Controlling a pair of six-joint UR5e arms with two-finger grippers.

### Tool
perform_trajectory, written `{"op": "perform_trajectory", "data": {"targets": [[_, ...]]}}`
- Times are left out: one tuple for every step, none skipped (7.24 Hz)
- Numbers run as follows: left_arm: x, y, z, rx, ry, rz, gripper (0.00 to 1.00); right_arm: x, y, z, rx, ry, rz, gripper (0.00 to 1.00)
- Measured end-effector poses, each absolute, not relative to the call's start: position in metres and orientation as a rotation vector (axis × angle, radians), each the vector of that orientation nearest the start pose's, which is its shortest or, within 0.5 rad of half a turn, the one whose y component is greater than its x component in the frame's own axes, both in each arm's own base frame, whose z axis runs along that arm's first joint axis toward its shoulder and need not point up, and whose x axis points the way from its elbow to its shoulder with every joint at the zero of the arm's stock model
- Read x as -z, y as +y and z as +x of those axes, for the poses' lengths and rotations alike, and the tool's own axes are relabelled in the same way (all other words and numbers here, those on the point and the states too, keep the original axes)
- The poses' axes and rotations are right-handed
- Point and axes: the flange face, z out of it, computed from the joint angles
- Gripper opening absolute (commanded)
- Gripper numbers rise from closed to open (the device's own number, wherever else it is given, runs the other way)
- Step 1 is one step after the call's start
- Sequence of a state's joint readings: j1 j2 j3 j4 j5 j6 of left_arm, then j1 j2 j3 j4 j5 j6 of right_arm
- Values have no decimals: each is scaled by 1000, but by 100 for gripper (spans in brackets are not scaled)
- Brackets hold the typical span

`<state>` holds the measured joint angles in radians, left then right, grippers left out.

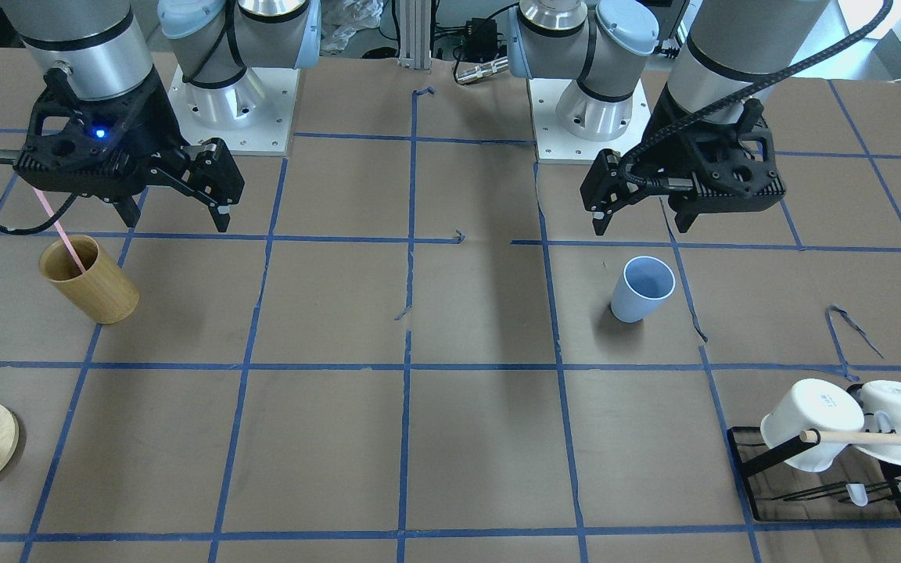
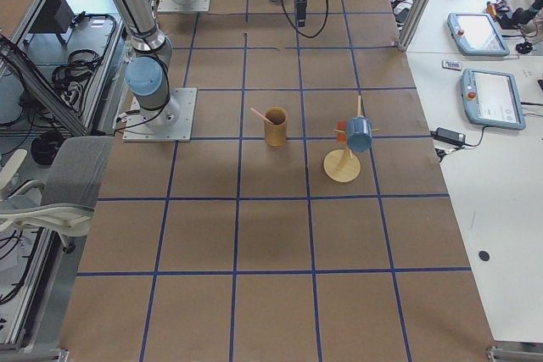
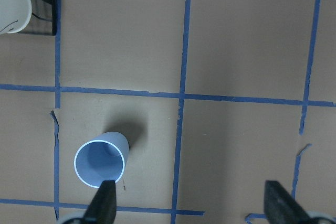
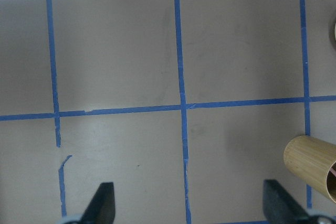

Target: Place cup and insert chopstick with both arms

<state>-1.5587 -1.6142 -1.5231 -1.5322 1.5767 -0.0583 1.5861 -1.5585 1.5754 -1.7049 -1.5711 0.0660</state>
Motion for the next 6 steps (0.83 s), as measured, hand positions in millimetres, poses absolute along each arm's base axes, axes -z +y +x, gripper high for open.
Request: {"op": "perform_trajectory", "data": {"targets": [[-494, -517, -123, 68, 3134, -122, 100, -493, -506, 140, 183, 3132, 76, 100], [-494, -518, -118, 69, 3131, -136, 100, -493, -507, 137, 183, 3148, 66, 100], [-494, -519, -115, 67, 3129, -146, 100, -493, -507, 131, 181, 3183, 60, 100], [-492, -520, -113, 62, 3126, -150, 100, -492, -508, 124, 175, 3209, 67, 100], [-490, -521, -112, 54, 3124, -154, 100, -492, -509, 116, 170, 3217, 69, 100], [-489, -521, -109, 51, 3124, -162, 100, -491, -511, 106, 160, 3221, 54, 100]]}}
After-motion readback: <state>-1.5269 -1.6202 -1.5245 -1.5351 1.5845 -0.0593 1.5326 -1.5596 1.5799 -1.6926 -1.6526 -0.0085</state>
